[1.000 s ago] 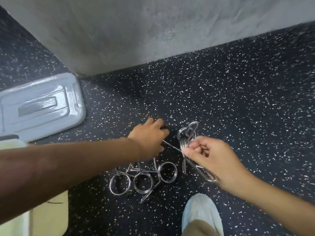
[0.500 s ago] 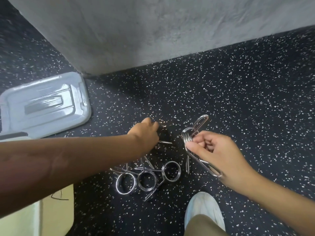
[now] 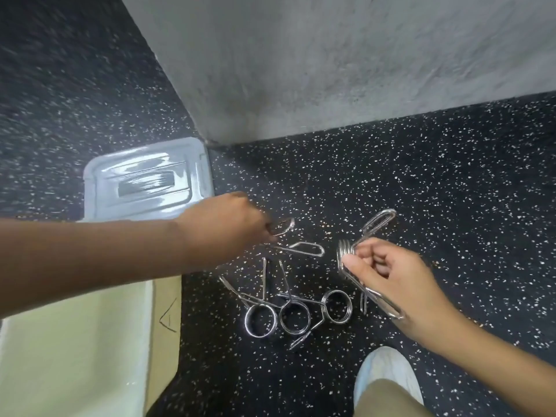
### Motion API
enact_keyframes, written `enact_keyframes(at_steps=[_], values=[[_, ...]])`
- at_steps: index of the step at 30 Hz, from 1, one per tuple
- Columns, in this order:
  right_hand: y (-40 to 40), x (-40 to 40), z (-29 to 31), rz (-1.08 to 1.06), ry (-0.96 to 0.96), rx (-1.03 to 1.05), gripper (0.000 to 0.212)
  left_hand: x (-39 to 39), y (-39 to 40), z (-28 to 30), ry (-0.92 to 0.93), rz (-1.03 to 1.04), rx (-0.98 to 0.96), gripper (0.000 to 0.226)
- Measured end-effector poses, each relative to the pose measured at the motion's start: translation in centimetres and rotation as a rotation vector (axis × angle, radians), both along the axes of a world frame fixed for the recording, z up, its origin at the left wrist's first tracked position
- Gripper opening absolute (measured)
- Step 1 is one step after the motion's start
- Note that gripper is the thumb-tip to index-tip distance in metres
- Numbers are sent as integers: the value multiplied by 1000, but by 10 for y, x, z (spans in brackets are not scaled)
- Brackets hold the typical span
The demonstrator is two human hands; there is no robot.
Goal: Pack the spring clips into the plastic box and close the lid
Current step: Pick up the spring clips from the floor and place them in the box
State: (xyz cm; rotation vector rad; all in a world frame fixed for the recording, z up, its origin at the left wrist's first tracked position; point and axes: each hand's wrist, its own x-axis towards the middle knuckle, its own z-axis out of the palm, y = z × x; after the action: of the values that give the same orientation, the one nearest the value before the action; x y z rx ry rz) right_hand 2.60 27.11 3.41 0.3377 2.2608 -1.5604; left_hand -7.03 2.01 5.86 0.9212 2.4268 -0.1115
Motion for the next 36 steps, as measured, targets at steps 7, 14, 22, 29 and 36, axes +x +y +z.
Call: enact_keyframes(at_steps=[7,14,22,29,36], values=[[-34,-2,15,102,42,-46,10,47,-85,45,162,151,124,20],[-77,1,25,245,103,25,15,124,-134,69,160,504,362,48],[-114,6,46,420,129,22,13,185,-183,56,171,724,393,82],[-127,11,45,461,130,49,9,224,-211,4,133,624,12,107],[-137,12,43,508,154,104,8,210,-204,-53,-71,484,-247,88]])
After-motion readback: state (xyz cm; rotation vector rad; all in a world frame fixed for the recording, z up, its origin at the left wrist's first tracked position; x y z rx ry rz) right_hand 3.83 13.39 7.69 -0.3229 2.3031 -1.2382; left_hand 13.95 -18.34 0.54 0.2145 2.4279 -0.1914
